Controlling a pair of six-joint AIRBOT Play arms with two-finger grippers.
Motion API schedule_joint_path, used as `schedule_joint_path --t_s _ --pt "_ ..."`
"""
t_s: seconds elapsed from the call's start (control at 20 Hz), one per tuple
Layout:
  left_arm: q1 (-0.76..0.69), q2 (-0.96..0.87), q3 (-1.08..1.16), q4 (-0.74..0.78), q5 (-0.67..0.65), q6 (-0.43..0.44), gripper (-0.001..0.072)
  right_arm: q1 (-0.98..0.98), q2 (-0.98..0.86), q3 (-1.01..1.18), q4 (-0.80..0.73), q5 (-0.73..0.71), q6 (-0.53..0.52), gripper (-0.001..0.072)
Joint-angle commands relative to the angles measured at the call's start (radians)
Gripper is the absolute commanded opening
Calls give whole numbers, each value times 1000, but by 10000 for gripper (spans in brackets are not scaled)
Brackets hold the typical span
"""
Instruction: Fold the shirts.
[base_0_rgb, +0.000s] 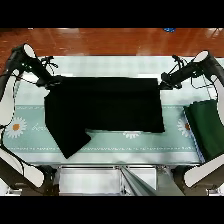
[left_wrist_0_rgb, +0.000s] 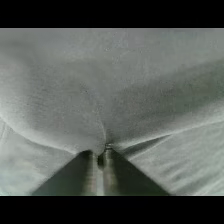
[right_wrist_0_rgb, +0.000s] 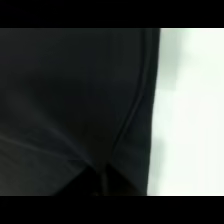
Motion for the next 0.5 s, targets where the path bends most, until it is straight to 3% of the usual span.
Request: schedule_joint_path --t_s 0.0,0.25,0.45 --pt "2 -1 -10 -2 -20 -33 496 0 1 -24 16 -11 9 414" --pt "56 76 -32 -1 -130 -56 503 -79 151 -32 -97 60 49 415" --pt "191 368 -409 -2 1 -45 502 -181 432 -320 -141 -119 59 415"
